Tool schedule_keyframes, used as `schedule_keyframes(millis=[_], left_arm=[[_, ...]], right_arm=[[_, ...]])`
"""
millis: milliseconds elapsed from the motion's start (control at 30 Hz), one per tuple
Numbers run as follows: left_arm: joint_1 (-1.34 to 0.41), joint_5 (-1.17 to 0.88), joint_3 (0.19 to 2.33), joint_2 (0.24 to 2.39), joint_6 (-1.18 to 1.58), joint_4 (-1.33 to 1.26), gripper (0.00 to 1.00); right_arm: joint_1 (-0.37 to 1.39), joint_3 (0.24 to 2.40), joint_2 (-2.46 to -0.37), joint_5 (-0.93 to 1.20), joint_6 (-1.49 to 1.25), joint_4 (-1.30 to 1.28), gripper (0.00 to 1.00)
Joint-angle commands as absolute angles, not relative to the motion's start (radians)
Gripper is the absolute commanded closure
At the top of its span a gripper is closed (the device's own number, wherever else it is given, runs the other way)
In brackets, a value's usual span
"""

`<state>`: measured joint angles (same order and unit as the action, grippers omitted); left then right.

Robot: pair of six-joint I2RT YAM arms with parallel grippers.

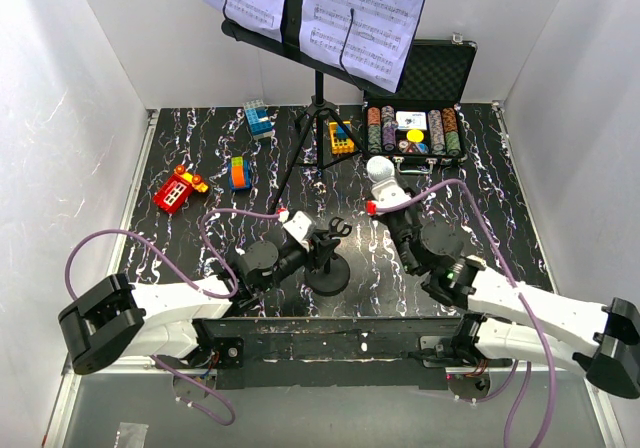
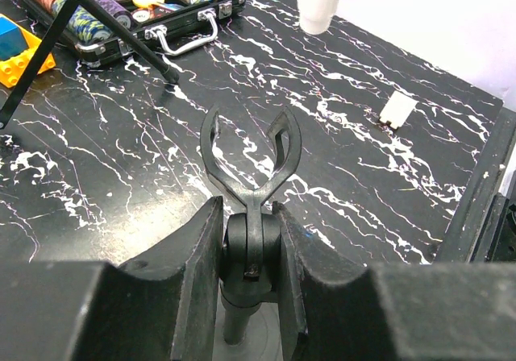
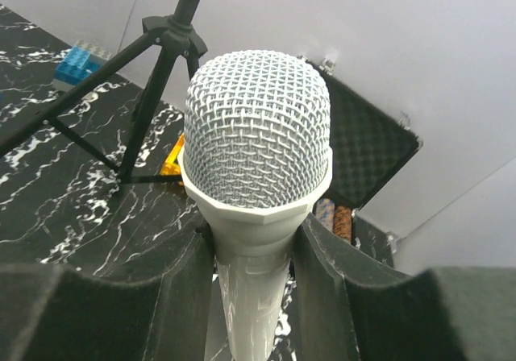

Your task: Pack up the instrument practice props

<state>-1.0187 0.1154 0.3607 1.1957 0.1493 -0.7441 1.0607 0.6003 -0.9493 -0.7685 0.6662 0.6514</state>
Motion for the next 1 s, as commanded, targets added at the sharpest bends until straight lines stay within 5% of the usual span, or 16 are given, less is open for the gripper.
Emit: schedule_keyframes(millis=[0, 133, 333, 833, 967], left_arm=[[-1.026, 0.089, 0.339, 1.195, 0.212, -0.479, 0.79], [-1.026, 0.084, 0.356, 1.132, 0.225, -0.460, 0.59], [-1.026, 0.087, 0.399, 1.069, 0.222, -0.434, 0.41], [-1.025, 0.156, 0.275, 0.681, 0.302, -0.319, 0.34], [-1.026, 0.126, 0.148, 0.637, 0.400, -0.354, 0.41]], right_arm=[[1.065, 0.706, -0.855, -0.799, 0.450, 0.378, 0.99], [1.065, 0.715, -0.790, -0.788, 0.335, 0.224, 0.99], [1.065, 0.695, -0.723, -0.776, 0.229, 0.104, 0.99], [1.066, 0.643, -0.571, -0.700, -0.070, -0.179, 0.99], [1.065, 0.623, -0.534, -0.698, -0.092, -0.190, 0.99]])
